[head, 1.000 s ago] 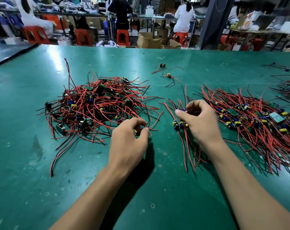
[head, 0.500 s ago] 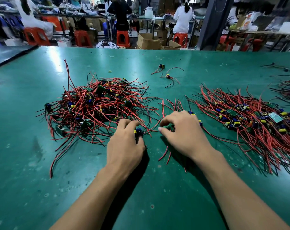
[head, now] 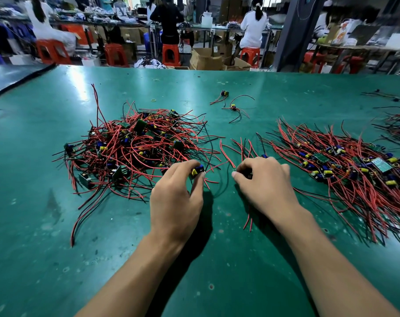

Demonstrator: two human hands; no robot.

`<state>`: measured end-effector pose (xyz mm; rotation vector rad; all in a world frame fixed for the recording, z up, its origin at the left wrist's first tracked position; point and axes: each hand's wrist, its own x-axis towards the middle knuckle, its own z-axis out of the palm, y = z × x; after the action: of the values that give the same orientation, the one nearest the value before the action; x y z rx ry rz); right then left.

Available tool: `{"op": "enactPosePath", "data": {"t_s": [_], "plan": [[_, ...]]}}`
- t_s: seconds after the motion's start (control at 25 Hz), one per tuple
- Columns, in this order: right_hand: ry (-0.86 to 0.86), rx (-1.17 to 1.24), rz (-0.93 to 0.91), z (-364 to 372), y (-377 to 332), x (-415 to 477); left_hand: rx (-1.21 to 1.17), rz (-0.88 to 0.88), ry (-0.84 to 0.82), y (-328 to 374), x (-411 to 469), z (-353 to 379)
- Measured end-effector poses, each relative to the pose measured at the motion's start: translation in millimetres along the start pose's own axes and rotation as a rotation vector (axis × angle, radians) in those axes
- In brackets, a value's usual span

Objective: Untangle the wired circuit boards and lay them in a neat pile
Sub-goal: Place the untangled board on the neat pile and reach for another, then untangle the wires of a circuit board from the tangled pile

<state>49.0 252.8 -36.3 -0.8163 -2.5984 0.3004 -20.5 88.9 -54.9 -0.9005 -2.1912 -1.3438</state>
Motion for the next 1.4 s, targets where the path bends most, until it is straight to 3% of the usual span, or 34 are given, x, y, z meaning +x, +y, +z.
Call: {"op": "enactPosePath", "data": {"t_s": [0.04,0.12,0.24,0.36,0.6,0.8,0.92,1.04,1.12,1.24,1.32,1.4], "plan": [[0.001,0.049,-0.021,1,-3,0,-0.022,0.021,0.036,1,0,1],[-0.046,0.389,-0.047,2,-11,-2,-0.046,0.053,0.079,3,-2,2],[-0.291,0.909,-0.035,-3,-26,-5,-0.057,0.078,0.077,3,-3,4],[-0.459,1.038,-0.032,-6,-28,-7,-0.063,0.071,0.047,0,-2,3],[-0.224,1.153,0.072,-7,-27,-4,-0.158,0.141,-0.055,1,-6,5],[-0.128,1.504,0.4,-13,-22,5,-0.088,0.165,0.055,2,-7,5],[-0.133,1.773,0.514,-17,-16,8,-0.162,0.023,0.137,1,-4,4],[-0.2,1.936,0.514,-22,-12,9,-0.247,-0.179,0.144,-5,3,4],[-0.314,1.807,0.417,-22,-11,7,-0.316,-0.282,0.052,-6,5,6],[-0.535,1.477,0.224,-15,-18,-3,-0.675,-0.498,-0.209,-1,6,5],[-0.664,1.502,0.201,-10,-23,-7,-0.953,-0.672,-0.337,4,9,3],[-0.685,1.528,0.219,-8,-25,-8,-1.128,-0.801,-0.406,7,12,2]]}}
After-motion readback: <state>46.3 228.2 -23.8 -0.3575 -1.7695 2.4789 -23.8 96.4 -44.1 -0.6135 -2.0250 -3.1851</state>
